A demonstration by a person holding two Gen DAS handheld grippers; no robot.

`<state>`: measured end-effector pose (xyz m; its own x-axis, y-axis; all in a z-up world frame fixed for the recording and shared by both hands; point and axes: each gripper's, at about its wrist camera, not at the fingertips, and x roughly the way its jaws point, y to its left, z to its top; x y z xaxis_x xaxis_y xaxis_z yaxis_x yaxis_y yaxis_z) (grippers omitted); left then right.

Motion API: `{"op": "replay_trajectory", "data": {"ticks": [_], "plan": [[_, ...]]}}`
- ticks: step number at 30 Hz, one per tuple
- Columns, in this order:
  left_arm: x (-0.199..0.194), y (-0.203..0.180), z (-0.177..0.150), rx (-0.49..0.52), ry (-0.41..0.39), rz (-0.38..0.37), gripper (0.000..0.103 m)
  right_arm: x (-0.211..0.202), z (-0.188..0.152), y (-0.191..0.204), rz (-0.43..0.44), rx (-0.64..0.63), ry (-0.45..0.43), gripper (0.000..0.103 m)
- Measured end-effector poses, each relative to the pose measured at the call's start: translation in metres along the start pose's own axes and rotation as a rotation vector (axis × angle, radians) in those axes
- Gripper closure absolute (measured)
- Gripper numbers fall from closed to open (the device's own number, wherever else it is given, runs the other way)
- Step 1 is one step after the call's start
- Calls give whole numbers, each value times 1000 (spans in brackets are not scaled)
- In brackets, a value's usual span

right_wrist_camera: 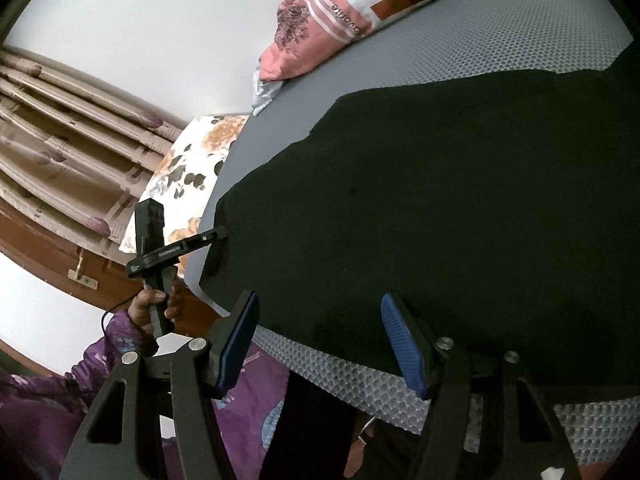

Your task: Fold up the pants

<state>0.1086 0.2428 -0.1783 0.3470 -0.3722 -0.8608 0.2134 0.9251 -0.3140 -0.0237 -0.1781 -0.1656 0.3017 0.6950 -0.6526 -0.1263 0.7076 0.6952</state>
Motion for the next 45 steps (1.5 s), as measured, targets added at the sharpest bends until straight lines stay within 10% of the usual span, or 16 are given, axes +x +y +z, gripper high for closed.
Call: {"op": "replay_trajectory", "data": {"ticks": [13, 23, 28, 33, 45], "plan": [[-32, -48, 18, -80, -72, -128, 86, 1, 6, 17, 87, -15, -4, 41], [2, -259, 61, 78, -20, -512, 92, -48, 29, -22, 467, 221, -174, 34], [44, -349, 78, 195, 14, -612, 92, -92, 25, -63, 489, 301, -283, 26], [25, -369, 85, 302, -85, -502, 90, -110, 20, -102, 450, 385, -322, 24], [52, -238, 18, 117, -55, -188, 86, -73, 74, -71, 136, 106, -182, 25]]}}
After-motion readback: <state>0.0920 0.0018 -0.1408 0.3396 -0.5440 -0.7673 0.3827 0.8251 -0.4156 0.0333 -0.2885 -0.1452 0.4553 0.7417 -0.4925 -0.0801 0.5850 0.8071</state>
